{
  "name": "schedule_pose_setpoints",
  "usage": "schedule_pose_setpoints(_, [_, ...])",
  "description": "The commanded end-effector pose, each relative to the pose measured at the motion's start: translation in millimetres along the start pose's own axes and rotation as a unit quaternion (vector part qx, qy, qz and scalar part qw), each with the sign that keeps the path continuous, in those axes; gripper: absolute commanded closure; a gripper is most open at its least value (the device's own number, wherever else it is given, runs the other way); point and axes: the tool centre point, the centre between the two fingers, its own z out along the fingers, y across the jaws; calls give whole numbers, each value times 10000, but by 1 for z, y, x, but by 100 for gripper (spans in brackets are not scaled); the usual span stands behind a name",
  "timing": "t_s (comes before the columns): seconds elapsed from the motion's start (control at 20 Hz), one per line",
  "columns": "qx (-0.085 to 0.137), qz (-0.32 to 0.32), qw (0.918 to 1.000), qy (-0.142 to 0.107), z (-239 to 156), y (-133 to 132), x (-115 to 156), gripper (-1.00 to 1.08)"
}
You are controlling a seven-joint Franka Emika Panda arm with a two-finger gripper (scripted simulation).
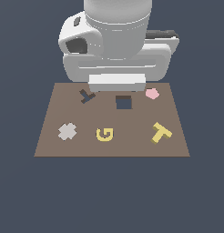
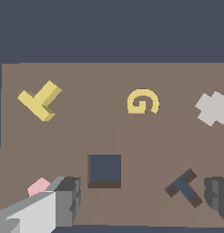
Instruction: Insert a designated object into the corresponding slot on a board.
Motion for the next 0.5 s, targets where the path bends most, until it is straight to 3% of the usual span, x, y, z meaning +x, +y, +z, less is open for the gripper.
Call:
schedule_pose_setpoints(0.0, [0,0,10000,0,0,0,0,-92])
schedule_pose_setpoints(0.45, [-6,195,9998,0,6,-9,1,-92])
